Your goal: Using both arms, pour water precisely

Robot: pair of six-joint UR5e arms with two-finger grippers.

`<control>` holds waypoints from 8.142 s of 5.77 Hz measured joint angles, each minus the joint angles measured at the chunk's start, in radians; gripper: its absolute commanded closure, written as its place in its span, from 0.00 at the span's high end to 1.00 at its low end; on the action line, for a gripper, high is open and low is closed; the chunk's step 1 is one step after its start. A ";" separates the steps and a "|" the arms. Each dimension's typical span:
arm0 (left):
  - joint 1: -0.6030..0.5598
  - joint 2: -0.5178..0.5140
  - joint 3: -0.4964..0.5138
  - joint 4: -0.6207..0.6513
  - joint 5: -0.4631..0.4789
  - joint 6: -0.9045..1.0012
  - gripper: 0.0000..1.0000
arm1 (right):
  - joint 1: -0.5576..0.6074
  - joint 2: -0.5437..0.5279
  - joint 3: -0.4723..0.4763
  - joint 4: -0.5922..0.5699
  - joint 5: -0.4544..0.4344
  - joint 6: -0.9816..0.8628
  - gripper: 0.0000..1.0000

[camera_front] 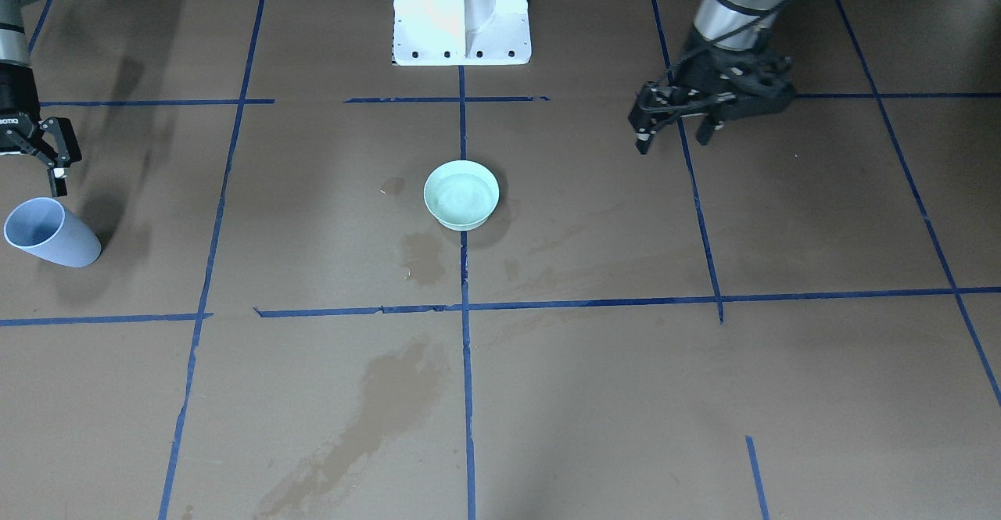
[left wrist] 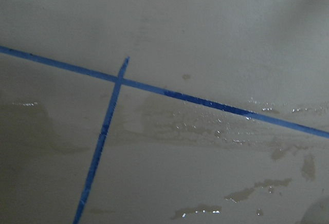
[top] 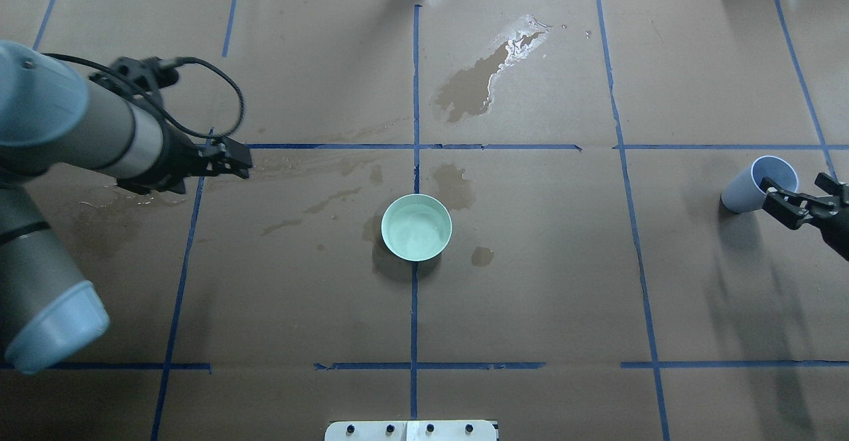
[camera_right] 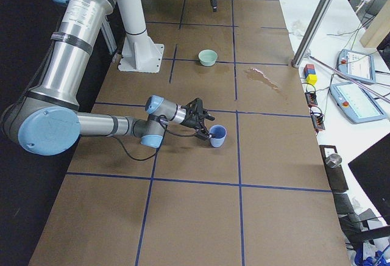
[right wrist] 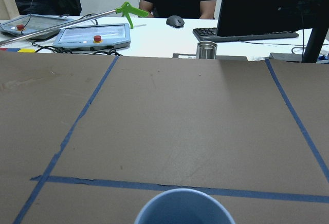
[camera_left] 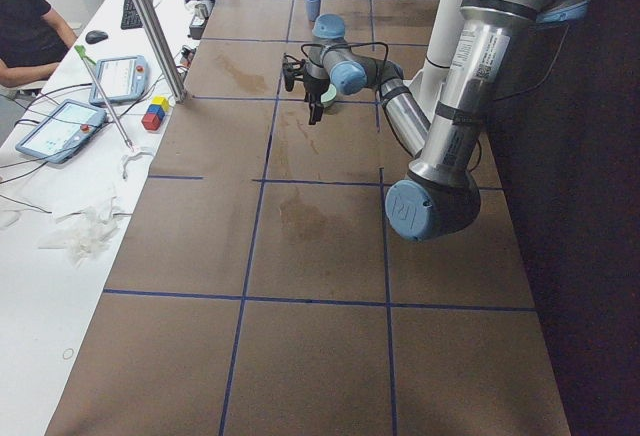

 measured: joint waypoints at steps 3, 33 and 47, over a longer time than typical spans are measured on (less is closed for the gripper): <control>0.117 -0.172 0.162 -0.001 -0.002 -0.062 1.00 | 0.278 0.044 -0.003 -0.073 0.382 -0.192 1.00; -0.395 0.370 0.583 -0.642 -0.516 0.822 0.00 | 0.881 0.195 0.061 -1.177 1.238 -1.191 1.00; -0.917 0.383 0.546 -0.211 -0.513 1.476 1.00 | 0.883 0.160 0.073 -1.185 1.238 -1.038 1.00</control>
